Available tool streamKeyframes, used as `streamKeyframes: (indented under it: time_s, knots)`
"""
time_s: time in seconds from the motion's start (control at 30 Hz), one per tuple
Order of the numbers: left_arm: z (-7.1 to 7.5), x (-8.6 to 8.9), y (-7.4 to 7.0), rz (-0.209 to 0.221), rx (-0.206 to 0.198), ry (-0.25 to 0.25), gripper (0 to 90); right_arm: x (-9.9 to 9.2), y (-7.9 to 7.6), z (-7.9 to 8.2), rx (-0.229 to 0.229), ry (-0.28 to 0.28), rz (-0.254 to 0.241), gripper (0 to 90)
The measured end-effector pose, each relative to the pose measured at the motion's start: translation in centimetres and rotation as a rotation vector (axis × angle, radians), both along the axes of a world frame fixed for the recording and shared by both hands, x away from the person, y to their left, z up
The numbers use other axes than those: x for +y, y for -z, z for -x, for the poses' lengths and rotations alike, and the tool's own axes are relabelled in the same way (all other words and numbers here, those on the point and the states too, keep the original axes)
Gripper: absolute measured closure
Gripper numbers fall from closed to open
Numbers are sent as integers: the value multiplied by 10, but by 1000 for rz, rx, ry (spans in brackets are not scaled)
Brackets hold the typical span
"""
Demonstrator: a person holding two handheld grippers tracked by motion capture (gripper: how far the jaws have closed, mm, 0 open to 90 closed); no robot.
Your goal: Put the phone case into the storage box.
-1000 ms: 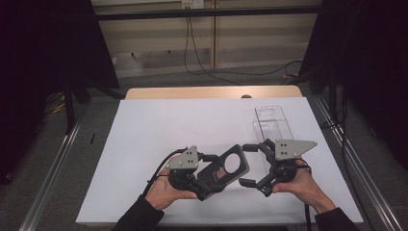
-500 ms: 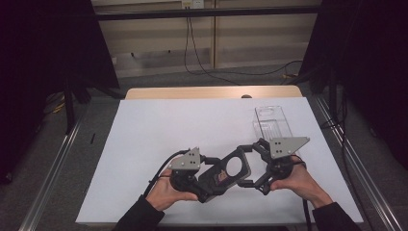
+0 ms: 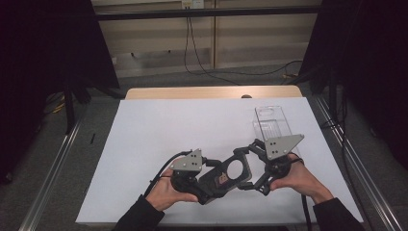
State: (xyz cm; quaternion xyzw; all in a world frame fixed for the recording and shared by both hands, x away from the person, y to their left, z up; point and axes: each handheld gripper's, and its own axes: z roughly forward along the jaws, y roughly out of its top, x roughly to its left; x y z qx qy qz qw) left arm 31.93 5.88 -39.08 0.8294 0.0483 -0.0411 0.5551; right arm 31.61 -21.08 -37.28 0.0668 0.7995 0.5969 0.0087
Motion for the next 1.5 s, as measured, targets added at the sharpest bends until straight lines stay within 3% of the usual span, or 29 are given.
streamKeyframes:
  time_s: [0.5,0.73,0.9,1.07,1.43,1.5]
  knots:
    - [-2,1,2,-8,24,33,122,4,0,-3,5,-64,21,82]
    - [-2,0,4,-8,13,37,122,3,-1,-3,39,-73,30,105]
    - [-1,-1,6,-22,-6,33,121,3,-1,-2,38,-69,48,112]
    - [0,-1,7,-6,-11,4,113,3,-2,-3,39,-59,56,118]
    - [-1,0,7,-67,-13,-71,45,2,-1,-5,88,-20,82,121]
    - [-1,1,7,-55,5,-79,46,0,-1,-6,87,0,86,121]
